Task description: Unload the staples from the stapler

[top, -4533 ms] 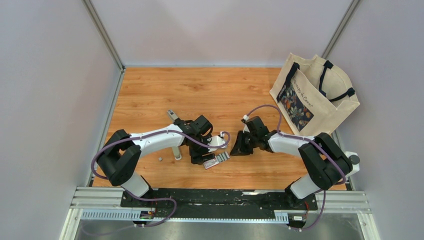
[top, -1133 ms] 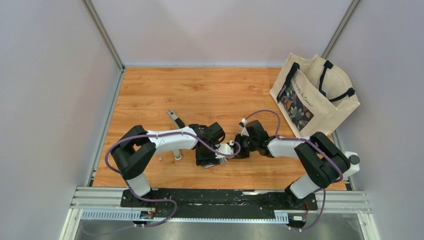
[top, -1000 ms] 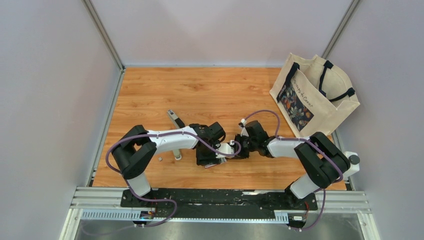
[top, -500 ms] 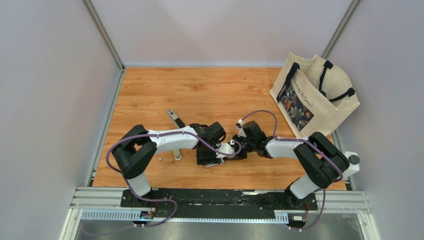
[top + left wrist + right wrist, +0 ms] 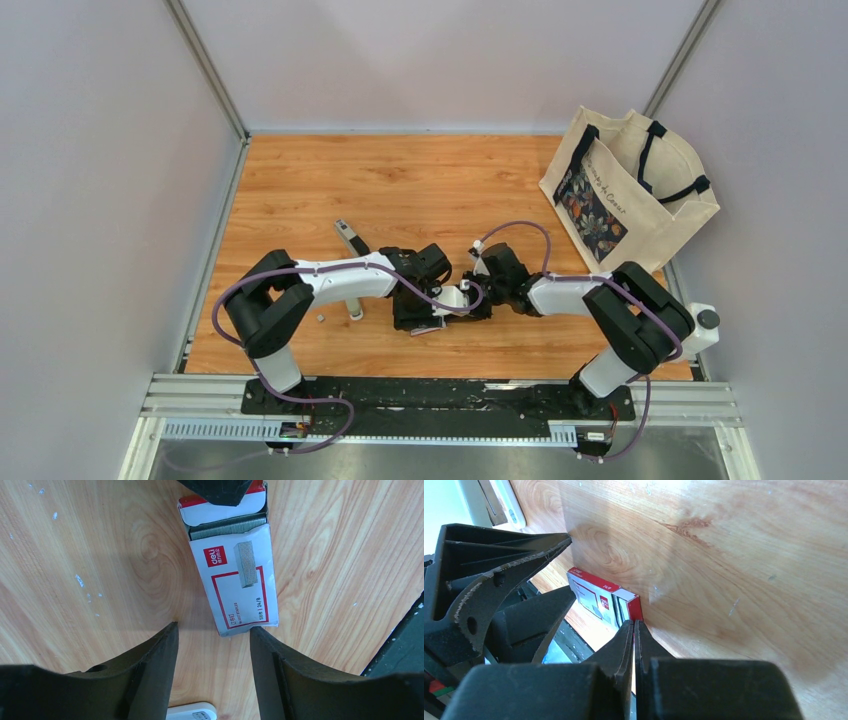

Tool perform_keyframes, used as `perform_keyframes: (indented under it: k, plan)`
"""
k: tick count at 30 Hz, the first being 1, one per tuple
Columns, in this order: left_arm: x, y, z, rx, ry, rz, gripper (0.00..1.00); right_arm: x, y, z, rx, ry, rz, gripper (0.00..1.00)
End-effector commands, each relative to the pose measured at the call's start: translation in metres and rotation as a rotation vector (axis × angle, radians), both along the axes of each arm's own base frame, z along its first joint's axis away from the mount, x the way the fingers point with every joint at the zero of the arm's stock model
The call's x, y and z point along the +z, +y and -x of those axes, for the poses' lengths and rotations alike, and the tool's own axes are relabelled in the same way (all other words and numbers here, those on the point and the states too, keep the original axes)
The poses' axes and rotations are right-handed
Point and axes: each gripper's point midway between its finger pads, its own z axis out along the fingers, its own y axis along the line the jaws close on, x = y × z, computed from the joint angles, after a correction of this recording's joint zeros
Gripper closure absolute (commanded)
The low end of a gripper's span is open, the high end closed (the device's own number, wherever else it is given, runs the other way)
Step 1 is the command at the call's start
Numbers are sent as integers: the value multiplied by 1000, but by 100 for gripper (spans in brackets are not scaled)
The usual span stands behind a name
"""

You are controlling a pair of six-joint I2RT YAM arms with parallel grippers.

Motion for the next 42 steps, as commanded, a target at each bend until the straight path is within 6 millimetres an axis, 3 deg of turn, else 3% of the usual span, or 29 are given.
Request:
perform_keyframes:
  k: [1,19,25,28,31,38,42]
  plan:
    - [6,-13,-4,-19,-7,38,38,13,14,-8,14,-44,-31,96]
    - [7,-21,-11,-2,-29,52,39,9,21,0,1,-4,-57,87]
    - [11,-27,-16,18,-40,69,40,16,30,-5,0,-5,-102,85]
    - [14,-25,-19,3,-63,66,39,19,23,-3,-6,-21,-79,81]
    - [17,-21,-21,9,-71,64,38,20,13,1,-21,-28,-57,64]
    - [36,-12,-29,87,-52,125,32,20,-5,4,-50,-33,-20,60]
    - [59,-10,-29,103,-53,193,28,23,-8,0,-51,-38,-15,60]
